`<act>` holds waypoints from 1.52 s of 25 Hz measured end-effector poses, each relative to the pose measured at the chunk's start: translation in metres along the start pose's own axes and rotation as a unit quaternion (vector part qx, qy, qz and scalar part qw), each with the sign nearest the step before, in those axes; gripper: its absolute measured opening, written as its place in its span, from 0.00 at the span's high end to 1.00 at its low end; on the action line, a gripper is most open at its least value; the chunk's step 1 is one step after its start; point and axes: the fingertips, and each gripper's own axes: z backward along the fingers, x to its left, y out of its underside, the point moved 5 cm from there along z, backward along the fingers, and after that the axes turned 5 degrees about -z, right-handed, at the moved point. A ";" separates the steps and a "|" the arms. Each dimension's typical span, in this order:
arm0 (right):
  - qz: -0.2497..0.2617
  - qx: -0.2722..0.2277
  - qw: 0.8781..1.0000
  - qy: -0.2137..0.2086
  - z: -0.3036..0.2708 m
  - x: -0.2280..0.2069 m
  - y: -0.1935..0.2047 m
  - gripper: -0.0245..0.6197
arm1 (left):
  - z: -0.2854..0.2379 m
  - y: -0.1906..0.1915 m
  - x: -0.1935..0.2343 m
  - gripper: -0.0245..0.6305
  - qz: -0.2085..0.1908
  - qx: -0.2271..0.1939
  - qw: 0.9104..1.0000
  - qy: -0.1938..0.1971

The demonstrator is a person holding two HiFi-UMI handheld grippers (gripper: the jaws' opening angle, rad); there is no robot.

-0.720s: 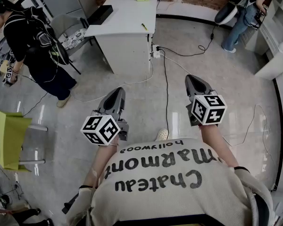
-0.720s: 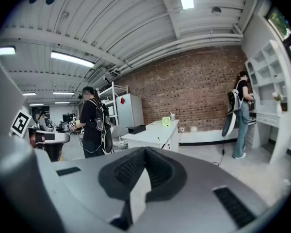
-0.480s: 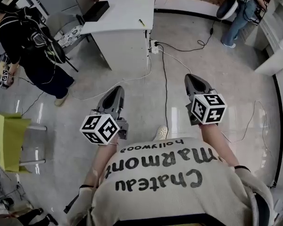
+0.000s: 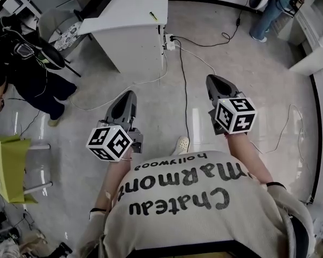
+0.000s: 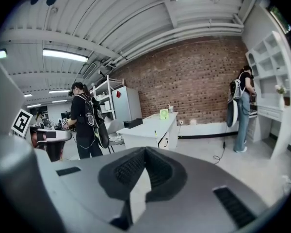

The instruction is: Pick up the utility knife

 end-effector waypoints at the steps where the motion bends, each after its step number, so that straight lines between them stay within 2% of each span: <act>1: 0.000 0.000 1.000 0.000 -0.005 -0.002 -0.003 0.96 | -0.006 -0.002 0.001 0.96 -0.001 0.002 1.000 0.002; 16: 0.013 -0.031 0.999 -0.020 -0.066 -0.025 -0.054 0.96 | -0.072 -0.034 0.026 0.96 -0.020 -0.029 0.999 -0.006; 21: 0.002 -0.028 0.999 -0.026 -0.087 -0.028 -0.057 0.96 | -0.083 -0.035 0.036 0.96 -0.018 -0.021 1.000 -0.012; 26: -0.011 -0.026 0.999 -0.023 -0.108 -0.022 -0.062 0.96 | -0.094 -0.048 0.059 0.96 -0.016 -0.018 1.000 -0.011; 33: -0.063 -0.047 0.997 -0.003 -0.145 -0.006 -0.087 0.96 | -0.126 -0.086 0.102 0.96 -0.026 -0.013 0.999 0.026; 38: -0.067 -0.058 0.996 0.004 -0.178 0.016 -0.105 0.96 | -0.144 -0.114 0.144 0.96 -0.033 -0.014 0.999 0.036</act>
